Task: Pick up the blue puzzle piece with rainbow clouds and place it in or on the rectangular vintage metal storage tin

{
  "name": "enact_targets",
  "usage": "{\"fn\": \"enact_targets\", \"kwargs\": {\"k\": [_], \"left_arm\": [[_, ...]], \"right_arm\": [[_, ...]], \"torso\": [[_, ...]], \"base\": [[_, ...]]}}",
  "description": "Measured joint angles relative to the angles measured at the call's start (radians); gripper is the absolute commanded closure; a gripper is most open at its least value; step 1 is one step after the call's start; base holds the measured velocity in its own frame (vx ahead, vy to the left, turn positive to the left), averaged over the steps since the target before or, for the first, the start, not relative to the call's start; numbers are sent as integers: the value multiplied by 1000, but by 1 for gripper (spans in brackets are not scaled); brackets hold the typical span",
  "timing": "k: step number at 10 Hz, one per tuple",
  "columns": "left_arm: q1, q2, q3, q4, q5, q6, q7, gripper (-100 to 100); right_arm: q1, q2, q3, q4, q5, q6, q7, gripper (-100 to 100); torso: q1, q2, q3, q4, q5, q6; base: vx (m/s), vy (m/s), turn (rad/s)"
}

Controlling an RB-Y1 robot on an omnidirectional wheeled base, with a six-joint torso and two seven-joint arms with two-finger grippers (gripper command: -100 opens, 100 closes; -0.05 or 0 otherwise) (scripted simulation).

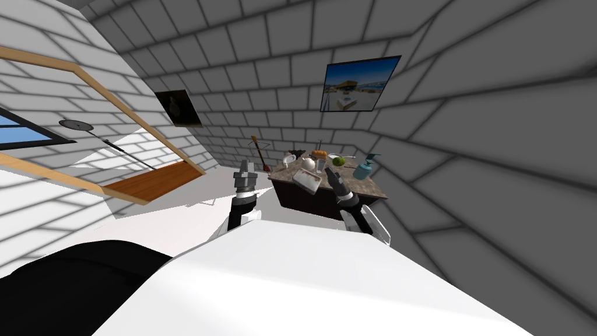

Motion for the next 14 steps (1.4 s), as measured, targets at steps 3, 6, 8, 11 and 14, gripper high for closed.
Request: {"fn": "enact_targets", "kwargs": {"k": [3,6,8,11,14], "left_arm": [[0,0,0,0,0,0,0,0],[0,0,0,0,0,0,0,0],[0,0,0,0,0,0,0,0],[0,0,0,0,0,0,0,0],[0,0,0,0,0,0,0,0]], "right_arm": [[-66,-55,53,72,53,-50,5,-100],[-138,-127,113,145,114,-98,4,-100],[-193,-171,155,191,154,-124,2,-100],[-253,-238,205,258,205,-177,8,-100],[-341,-309,274,338,269,-218,3,-100]], "torso": [[-1,-2,-1,0,0,0],[1,-2,-1,-1,0,0],[1,-3,-2,-1,0,0],[1,-4,-2,-1,0,0],[1,-5,-3,-1,0,0]], "base": [[-123,5,-2],[-105,27,-3],[-106,28,-2],[-94,23,0],[-68,22,3]]}}
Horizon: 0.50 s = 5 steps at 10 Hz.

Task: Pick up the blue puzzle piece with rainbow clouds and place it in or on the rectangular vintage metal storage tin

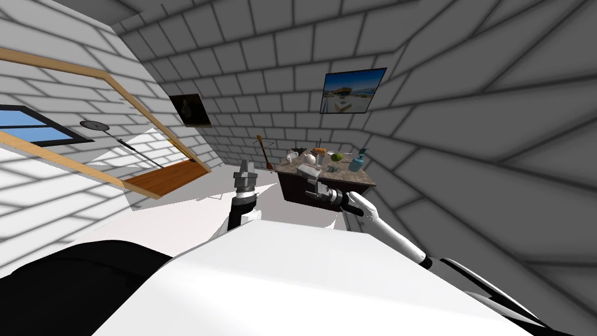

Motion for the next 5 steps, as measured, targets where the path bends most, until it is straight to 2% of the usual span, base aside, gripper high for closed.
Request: {"fn": "enact_targets", "kwargs": {"k": [2,4,5], "left_arm": [[0,0,0,0,0,0,0,0],[0,0,0,0,0,0,0,0],[0,0,0,0,0,0,0,0]], "right_arm": [[-52,-43,39,65,35,-39,8,-100],[-96,-99,75,109,68,-69,10,-100],[-124,-113,93,134,84,-78,10,-100]], "torso": [[0,-2,-1,0,0,0],[0,-2,-1,-1,0,0],[0,-3,-2,-1,0,0]], "base": [[-43,21,5],[-33,28,8],[-17,34,18]]}}
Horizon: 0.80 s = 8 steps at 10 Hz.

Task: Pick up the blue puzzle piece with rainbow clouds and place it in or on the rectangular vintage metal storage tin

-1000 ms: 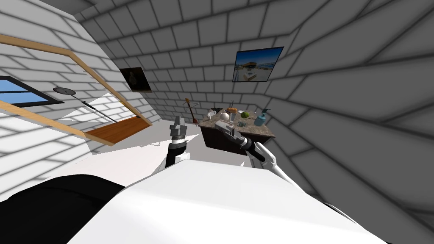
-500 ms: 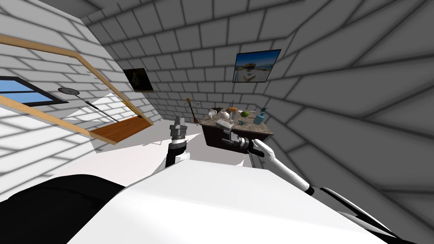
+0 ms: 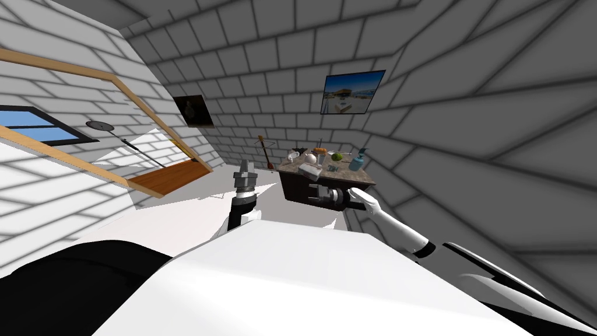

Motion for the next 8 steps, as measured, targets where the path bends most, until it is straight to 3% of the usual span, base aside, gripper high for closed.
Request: {"fn": "enact_targets", "kwargs": {"k": [3,5,7,8], "left_arm": [[0,0,0,0,0,0,0,0],[0,0,0,0,0,0,0,0],[0,0,0,0,0,0,0,0],[0,0,0,0,0,0,0,0]], "right_arm": [[-87,-62,74,100,60,-42,11,-100],[-145,-112,117,134,96,-55,3,-100],[-186,-127,136,185,110,-73,12,-100],[-212,-144,165,212,133,-78,15,-100]], "torso": [[0,-3,-1,-1,0,0],[0,-3,-2,-1,0,0],[-1,-3,-2,-1,0,0],[-1,-4,-2,-1,0,0]], "base": [[4,28,11],[16,32,14],[21,16,9],[30,25,12]]}}
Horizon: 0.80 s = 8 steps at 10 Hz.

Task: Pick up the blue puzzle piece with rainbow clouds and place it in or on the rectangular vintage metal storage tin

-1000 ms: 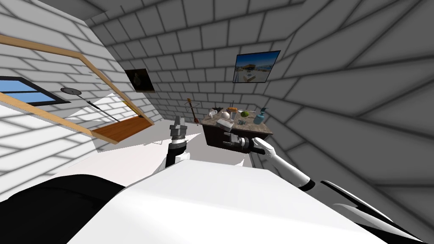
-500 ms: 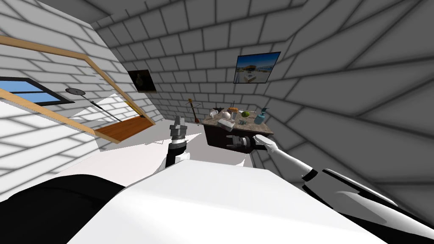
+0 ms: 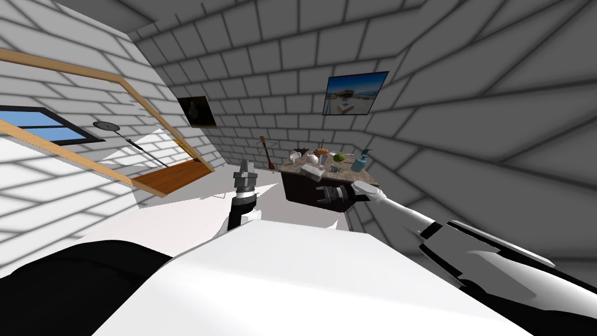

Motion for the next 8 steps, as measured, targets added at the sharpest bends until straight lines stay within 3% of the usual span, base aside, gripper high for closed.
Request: {"fn": "enact_targets", "kwargs": {"k": [6,8], "left_arm": [[0,0,0,0,0,0,0,0],[0,0,0,0,0,0,0,0]], "right_arm": [[-178,-103,133,187,93,-59,13,-100],[-209,-157,171,226,116,-74,27,-100]], "torso": [[2,-3,-2,-1,0,0],[2,-3,-2,-1,0,0]], "base": [[58,38,18],[76,43,20]]}}
